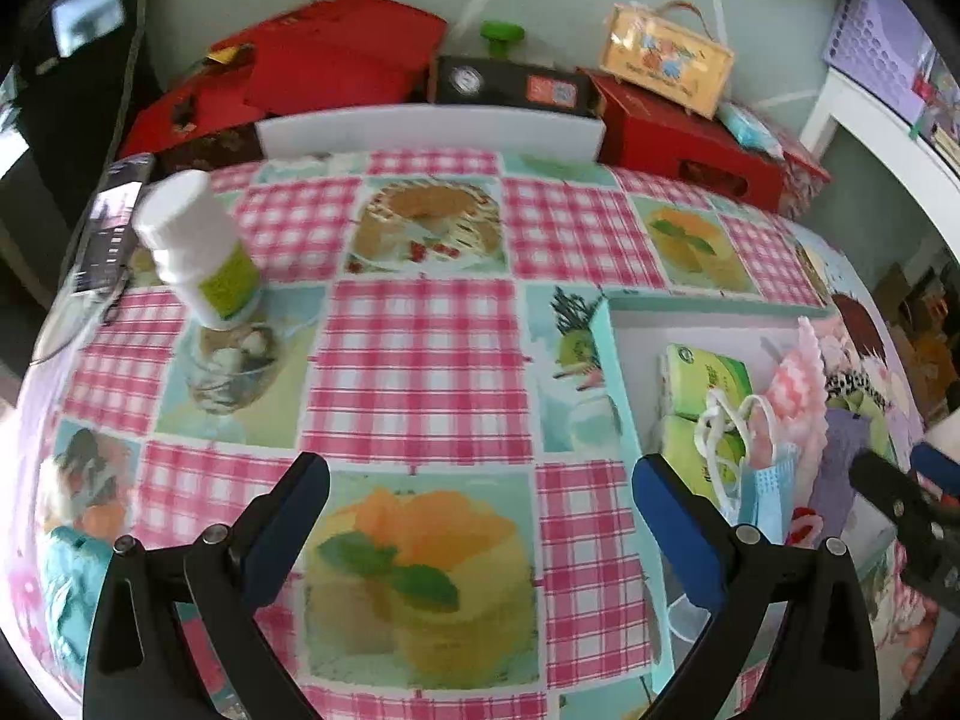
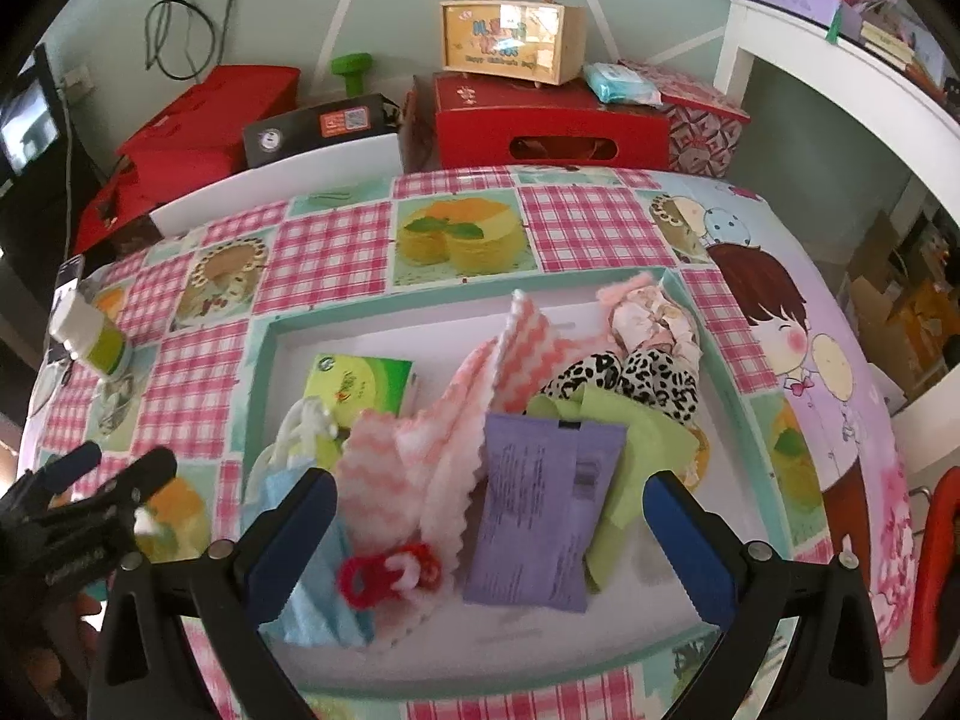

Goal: Organize soft objects

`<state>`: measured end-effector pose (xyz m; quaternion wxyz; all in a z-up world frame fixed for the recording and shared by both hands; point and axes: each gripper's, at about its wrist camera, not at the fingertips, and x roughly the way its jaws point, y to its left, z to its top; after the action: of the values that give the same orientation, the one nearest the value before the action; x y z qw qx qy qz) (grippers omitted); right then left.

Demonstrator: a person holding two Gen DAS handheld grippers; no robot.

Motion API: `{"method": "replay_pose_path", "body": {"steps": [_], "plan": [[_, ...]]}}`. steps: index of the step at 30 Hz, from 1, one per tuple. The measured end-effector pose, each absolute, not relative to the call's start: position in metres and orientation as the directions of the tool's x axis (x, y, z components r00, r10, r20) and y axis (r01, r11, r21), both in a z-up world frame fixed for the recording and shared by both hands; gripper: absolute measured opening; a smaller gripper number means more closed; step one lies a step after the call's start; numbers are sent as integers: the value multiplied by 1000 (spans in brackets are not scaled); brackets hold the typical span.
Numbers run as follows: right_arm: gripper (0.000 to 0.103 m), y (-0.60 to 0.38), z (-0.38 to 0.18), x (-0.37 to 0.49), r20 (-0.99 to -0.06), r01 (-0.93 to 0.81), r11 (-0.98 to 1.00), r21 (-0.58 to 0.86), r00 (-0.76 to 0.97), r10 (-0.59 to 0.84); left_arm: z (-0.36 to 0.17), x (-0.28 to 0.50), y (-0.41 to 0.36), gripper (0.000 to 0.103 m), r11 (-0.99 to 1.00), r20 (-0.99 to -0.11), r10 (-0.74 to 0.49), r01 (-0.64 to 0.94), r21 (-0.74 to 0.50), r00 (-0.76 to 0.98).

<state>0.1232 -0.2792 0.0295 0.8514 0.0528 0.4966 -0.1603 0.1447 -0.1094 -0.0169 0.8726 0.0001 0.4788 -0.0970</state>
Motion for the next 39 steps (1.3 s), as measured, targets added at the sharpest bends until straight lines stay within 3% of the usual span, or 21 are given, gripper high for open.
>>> {"method": "replay_pose_path", "body": {"steps": [20,26,39], "plan": [[103,-243,20,49,-907,250,963,-102,375,-193,7,55,-77,101,991,-845,-101,132,-36,525],[103,-232,23,36,-907,231,968,-102,377,-186,4,28,-75,101,992,-855,-15,117,54,519],[103,-222,33,22,-904,216,971,-103,387,-182,12,8,-73,101,989,-849,19,112,92,527]]}}
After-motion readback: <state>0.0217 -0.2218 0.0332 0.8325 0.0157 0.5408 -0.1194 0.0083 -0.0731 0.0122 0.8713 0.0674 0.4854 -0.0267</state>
